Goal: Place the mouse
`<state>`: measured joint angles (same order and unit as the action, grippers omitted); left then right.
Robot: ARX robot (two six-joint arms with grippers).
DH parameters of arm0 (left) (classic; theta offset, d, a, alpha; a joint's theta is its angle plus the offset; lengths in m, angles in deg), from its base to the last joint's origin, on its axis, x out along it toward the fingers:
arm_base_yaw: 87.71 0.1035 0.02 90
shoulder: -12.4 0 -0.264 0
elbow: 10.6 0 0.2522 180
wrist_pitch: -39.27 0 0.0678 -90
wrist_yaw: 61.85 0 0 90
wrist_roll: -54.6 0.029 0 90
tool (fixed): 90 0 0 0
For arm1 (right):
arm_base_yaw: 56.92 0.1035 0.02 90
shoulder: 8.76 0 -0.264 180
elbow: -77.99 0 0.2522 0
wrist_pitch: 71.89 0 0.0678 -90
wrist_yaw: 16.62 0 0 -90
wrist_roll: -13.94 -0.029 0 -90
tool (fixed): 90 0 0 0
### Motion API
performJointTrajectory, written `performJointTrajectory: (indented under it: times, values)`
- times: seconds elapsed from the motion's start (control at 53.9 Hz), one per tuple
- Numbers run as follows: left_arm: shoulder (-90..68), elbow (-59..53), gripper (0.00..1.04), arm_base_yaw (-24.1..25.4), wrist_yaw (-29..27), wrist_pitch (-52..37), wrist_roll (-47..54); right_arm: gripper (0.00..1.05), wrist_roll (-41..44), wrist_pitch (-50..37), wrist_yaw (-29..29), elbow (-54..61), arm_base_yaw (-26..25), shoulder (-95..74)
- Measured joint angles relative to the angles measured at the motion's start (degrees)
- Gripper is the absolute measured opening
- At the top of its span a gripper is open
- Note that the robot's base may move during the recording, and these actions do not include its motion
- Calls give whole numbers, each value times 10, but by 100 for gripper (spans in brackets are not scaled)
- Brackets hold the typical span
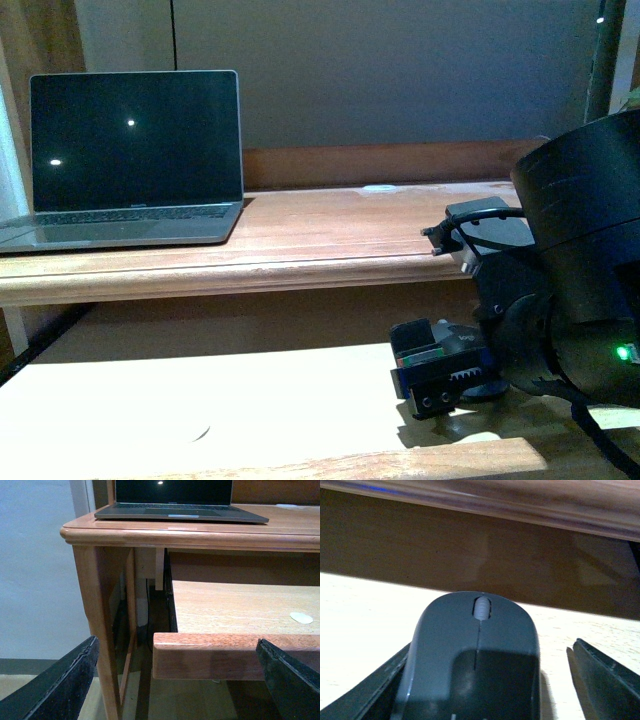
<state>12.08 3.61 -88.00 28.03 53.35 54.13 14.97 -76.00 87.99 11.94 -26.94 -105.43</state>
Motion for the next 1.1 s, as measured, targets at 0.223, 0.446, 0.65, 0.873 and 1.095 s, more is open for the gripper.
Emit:
performJointTrajectory:
  times: [0.223, 0.446, 0.65, 0.873, 1.095]
  values:
    - [0, 0, 97, 0, 0, 0, 0, 56, -5, 19, -12, 12, -5, 31]
    - [0, 0, 97, 0, 0, 0, 0, 55, -10, 49, -15, 7, -11, 101]
    - [0, 0, 97, 0, 0, 0, 0, 55, -13, 76, 6, -94, 0, 83]
    - [0, 0, 97, 0, 0, 0, 0, 55, -45, 112, 49, -263, 33, -33]
    - [0, 0, 97, 0, 0, 0, 0, 55, -60, 140, 88, -395, 59, -155]
